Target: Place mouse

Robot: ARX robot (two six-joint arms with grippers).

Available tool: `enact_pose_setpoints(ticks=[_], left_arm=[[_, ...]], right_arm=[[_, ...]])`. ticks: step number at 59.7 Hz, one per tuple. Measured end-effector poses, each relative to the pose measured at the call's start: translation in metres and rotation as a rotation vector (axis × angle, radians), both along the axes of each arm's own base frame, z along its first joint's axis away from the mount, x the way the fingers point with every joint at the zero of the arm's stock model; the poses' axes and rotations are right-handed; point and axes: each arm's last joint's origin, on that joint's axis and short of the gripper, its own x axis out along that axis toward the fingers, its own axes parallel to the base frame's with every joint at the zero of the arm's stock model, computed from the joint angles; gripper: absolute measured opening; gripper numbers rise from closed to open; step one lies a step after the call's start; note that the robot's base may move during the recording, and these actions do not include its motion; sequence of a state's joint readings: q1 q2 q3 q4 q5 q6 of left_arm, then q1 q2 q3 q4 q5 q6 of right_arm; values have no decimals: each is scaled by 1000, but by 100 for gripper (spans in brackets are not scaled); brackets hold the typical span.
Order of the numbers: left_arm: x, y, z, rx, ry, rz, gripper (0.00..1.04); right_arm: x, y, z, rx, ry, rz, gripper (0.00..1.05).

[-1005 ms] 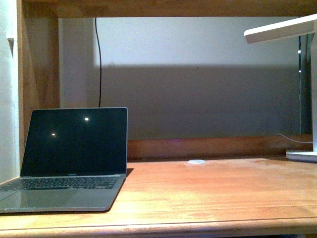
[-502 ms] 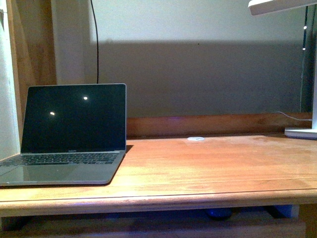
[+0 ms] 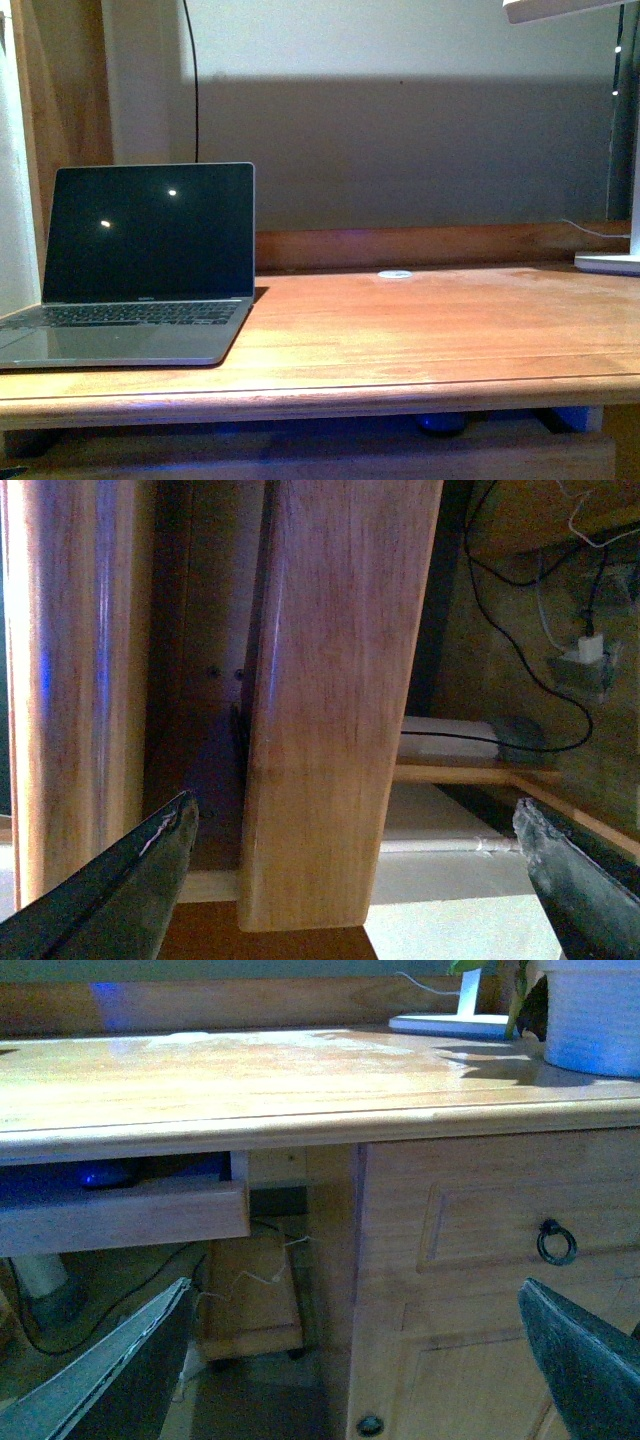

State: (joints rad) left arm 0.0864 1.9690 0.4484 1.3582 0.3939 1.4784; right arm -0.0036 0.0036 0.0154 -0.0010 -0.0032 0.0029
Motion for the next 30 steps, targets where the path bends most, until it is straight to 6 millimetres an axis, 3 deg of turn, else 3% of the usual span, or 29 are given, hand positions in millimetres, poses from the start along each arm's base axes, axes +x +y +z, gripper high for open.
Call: enact_pose_setpoints(ticks=[30], left_arm=[[43, 4, -10, -5, -4, 6, 97]], right_arm=[[0, 0, 0, 0, 0, 0, 97]])
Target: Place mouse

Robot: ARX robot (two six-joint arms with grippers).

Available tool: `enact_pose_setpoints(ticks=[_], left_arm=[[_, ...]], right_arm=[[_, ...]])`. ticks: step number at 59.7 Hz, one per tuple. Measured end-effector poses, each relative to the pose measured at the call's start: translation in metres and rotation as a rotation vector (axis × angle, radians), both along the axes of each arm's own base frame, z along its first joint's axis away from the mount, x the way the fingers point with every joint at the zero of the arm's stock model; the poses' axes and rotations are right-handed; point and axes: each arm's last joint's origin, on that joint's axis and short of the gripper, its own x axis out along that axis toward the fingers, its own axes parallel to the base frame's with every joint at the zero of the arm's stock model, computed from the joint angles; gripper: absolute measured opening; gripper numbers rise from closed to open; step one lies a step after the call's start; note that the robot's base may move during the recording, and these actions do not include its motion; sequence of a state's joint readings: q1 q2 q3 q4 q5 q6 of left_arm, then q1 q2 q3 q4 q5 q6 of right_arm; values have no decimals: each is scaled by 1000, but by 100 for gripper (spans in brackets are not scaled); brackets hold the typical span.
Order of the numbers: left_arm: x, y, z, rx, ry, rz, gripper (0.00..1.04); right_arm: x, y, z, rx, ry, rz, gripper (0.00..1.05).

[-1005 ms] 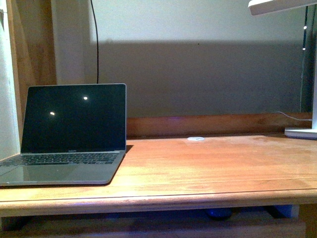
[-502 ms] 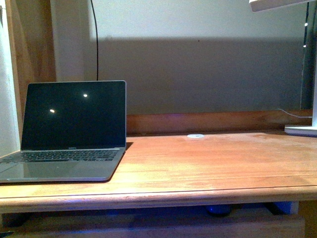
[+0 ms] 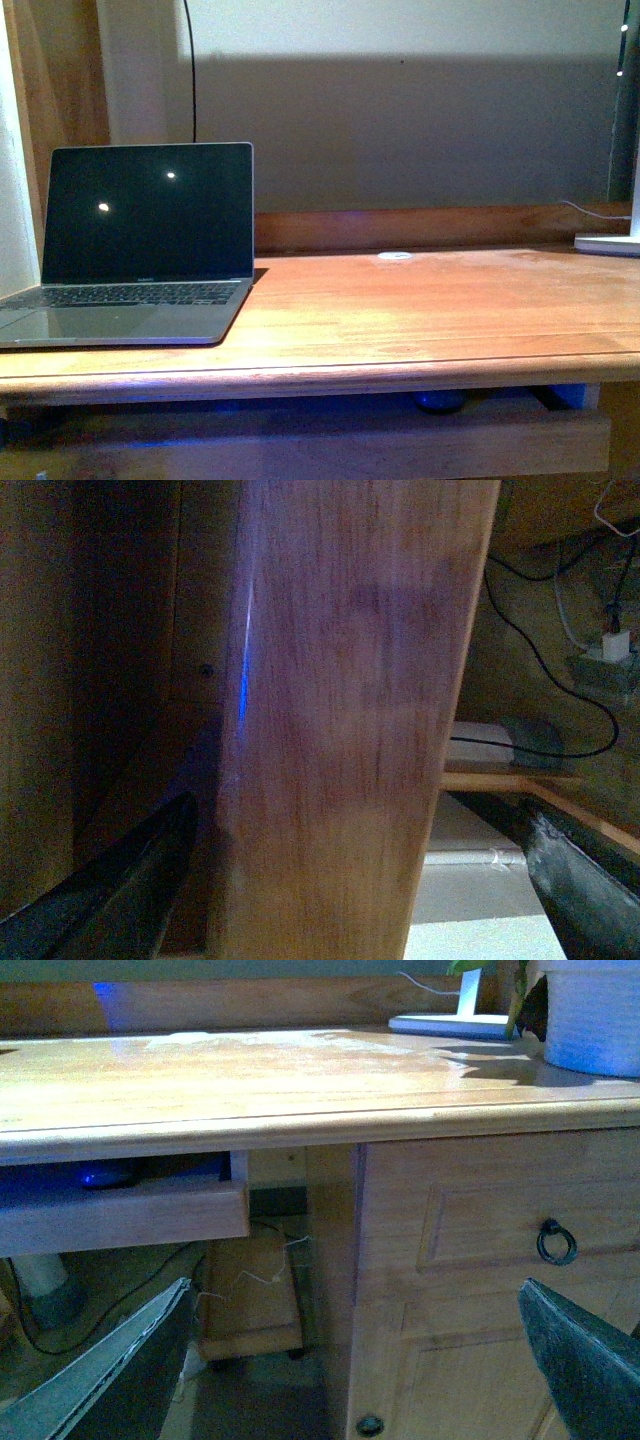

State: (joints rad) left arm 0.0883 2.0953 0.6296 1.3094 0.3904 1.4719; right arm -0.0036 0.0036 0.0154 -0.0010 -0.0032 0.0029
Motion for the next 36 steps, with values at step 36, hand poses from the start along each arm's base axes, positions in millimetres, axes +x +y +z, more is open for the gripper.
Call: enact_pose_setpoints(ticks=[36], left_arm=[[-9, -3, 18, -161, 394, 40, 97]], right_arm=[[0, 0, 0, 0, 0, 0, 97]])
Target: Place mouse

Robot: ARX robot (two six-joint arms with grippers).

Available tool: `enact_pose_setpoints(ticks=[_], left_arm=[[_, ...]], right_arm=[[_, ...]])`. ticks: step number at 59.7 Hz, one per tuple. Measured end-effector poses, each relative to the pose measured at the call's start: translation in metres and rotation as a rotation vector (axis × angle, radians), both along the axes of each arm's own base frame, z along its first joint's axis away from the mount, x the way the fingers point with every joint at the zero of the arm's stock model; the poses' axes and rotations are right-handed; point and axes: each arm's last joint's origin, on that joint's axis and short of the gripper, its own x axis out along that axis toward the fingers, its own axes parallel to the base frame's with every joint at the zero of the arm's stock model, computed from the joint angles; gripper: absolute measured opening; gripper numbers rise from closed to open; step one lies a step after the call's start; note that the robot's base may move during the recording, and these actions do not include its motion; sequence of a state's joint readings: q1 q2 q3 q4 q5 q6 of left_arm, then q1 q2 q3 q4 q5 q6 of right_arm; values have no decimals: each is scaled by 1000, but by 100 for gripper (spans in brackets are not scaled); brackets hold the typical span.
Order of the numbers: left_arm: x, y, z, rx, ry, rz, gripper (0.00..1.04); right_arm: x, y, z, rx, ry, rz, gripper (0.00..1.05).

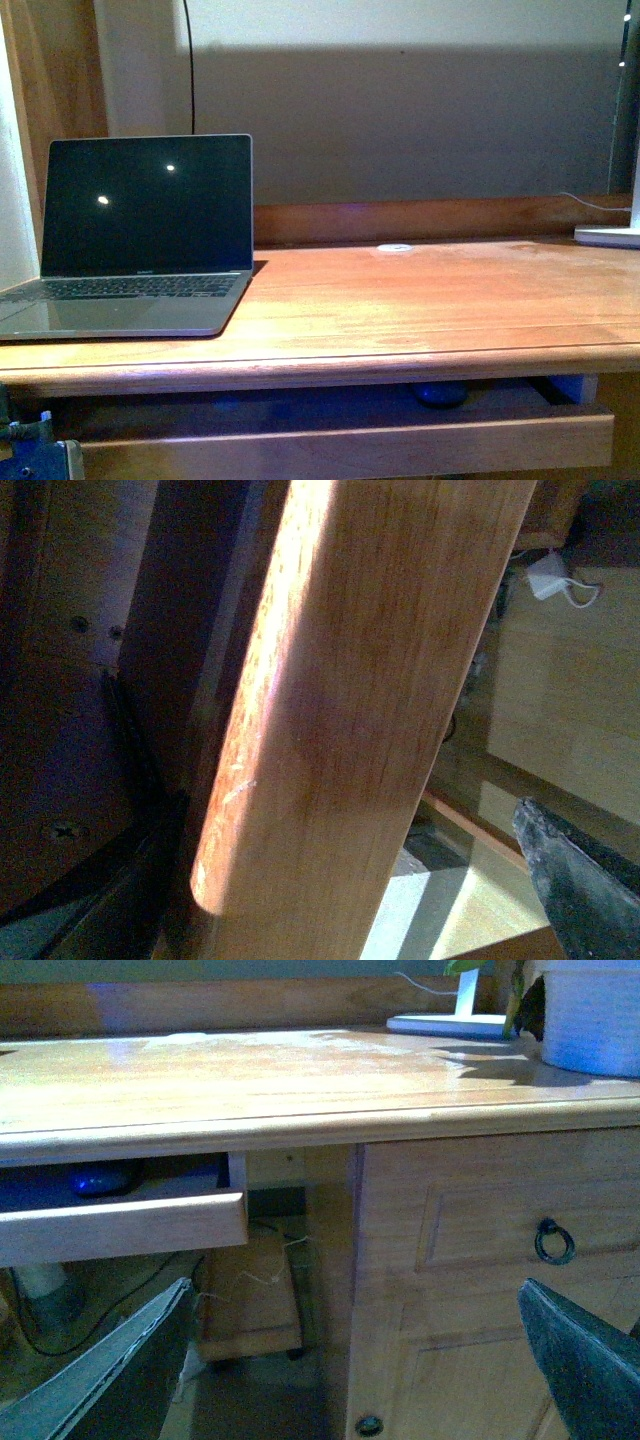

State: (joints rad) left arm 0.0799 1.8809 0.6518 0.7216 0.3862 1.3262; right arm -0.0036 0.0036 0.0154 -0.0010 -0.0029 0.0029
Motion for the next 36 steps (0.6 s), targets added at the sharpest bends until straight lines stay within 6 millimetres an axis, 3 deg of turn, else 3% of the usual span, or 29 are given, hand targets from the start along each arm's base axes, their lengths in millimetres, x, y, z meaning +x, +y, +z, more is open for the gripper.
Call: enact_pose_setpoints(ticks=[36], left_arm=[[-49, -19, 31, -166, 381, -103, 97]], right_arm=[[0, 0, 0, 0, 0, 0, 97]])
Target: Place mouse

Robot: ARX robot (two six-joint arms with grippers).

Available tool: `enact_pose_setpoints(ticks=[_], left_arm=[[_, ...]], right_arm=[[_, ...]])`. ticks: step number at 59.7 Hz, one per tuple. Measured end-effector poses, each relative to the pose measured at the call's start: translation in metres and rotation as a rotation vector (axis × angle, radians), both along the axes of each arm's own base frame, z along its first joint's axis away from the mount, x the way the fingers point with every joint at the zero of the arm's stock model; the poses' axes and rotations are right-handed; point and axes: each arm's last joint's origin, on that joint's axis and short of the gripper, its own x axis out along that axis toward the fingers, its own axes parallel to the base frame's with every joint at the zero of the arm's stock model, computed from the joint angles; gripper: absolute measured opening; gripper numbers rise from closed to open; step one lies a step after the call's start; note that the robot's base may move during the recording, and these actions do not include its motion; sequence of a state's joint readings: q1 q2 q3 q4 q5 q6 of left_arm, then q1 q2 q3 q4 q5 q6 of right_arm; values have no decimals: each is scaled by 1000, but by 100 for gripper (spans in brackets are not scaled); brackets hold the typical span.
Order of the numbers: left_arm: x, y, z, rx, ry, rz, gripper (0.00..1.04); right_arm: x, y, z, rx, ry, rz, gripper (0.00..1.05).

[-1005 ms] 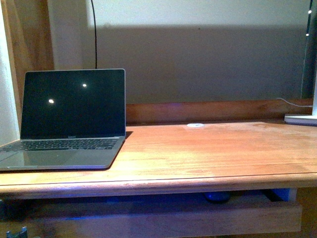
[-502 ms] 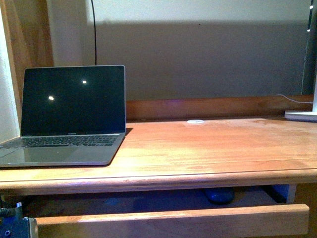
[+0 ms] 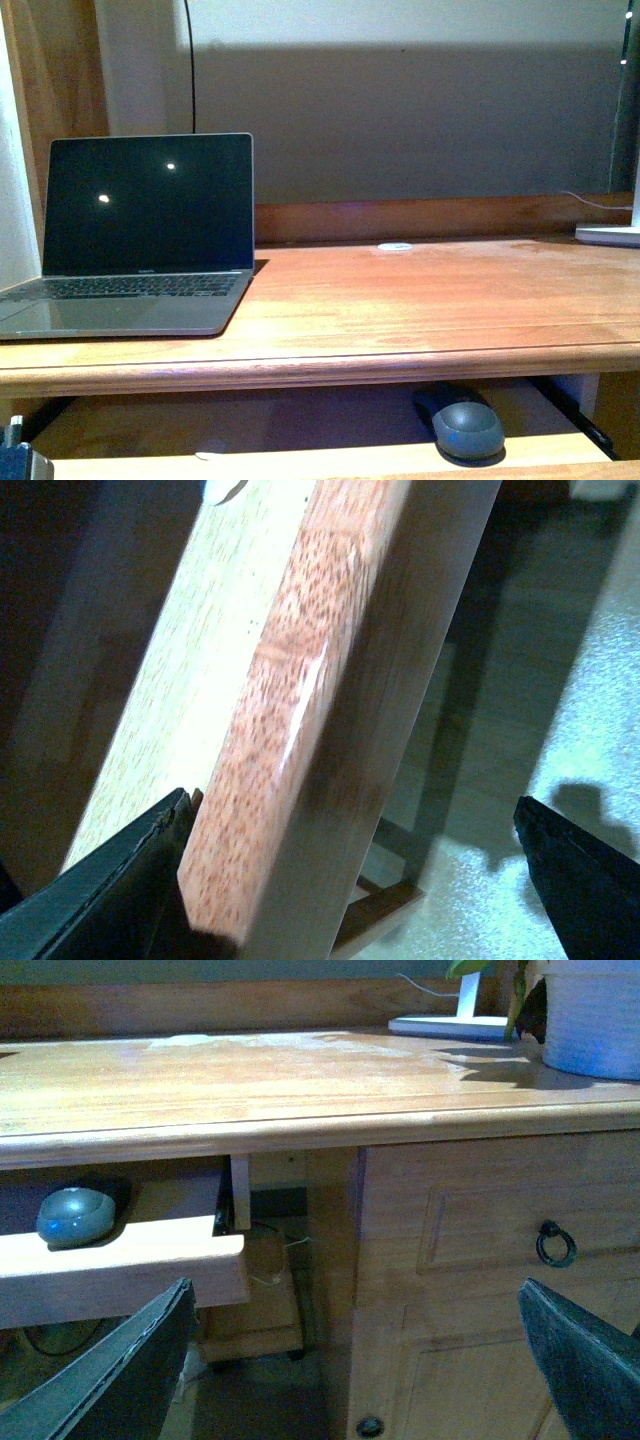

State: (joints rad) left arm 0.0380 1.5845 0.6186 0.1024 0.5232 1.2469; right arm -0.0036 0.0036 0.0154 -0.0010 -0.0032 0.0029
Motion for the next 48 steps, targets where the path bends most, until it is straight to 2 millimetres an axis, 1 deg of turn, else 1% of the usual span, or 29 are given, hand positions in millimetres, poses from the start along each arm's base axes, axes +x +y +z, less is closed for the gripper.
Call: enact_pose_setpoints(ticks=[16, 30, 37, 42, 48], left_arm=[[-13, -5, 8, -38, 77, -12, 97], [-32, -18, 16, -104, 176, -32, 97], [-45, -25, 19, -148, 234, -36, 97], [-49, -28, 20, -173, 251, -36, 97], [-53, -33, 23, -257, 287, -26, 97]], right_arm=[[0, 0, 0, 0, 0, 0, 97], [0, 0, 0, 0, 0, 0, 97], [0, 0, 0, 0, 0, 0, 97], [0, 0, 0, 0, 0, 0, 97], [0, 0, 0, 0, 0, 0, 97]])
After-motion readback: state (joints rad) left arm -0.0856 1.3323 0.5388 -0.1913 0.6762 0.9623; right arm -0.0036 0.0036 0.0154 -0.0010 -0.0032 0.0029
